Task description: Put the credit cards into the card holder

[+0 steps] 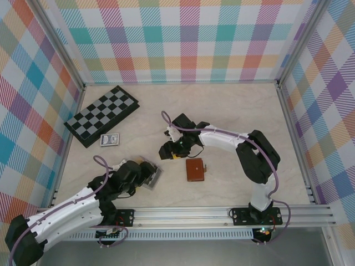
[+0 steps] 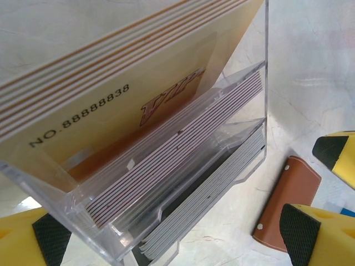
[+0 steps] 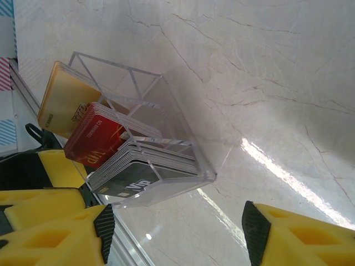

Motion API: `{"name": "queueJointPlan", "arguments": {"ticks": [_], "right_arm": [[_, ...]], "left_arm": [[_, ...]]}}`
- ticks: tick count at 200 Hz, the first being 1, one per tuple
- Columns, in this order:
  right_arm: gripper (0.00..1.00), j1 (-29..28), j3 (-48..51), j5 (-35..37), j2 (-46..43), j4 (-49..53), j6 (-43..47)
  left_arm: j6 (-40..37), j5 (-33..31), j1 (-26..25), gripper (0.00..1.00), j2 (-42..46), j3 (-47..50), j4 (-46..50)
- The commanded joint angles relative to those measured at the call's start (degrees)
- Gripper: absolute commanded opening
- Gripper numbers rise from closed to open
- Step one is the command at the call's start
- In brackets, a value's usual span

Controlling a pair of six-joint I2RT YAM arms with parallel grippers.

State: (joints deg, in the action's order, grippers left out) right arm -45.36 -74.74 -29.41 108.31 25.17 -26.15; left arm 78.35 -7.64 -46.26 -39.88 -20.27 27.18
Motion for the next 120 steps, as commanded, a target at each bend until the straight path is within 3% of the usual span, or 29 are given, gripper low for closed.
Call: {"name": "queueJointPlan", "arguments": {"ticks": [1, 53, 78, 120], "right_arm": [[0.59, 1.4, 0.13, -0.49, 0.23, -0.5, -0.56], [0.58, 5.65, 0.43, 0.38, 0.5, 0.98, 0.61], [0.58, 8.56, 0.97, 1.28, 0.42, 2.07, 0.84], [0.6, 13.61, 6.61, 2.51, -4.04, 1.34, 0.77]], "left_arm": [[-2.29, 2.86, 2.21, 0.97, -3.48, 0.15, -8.52], [-11.21, 6.26, 6.18, 0.96, -20.32, -8.59, -14.09], [-14.71, 9.48, 10.91, 0.98, -26.15, -11.08, -17.62], [-23.34, 14.28, 14.09, 1.0, -38.17, -19.12, -20.33]]}}
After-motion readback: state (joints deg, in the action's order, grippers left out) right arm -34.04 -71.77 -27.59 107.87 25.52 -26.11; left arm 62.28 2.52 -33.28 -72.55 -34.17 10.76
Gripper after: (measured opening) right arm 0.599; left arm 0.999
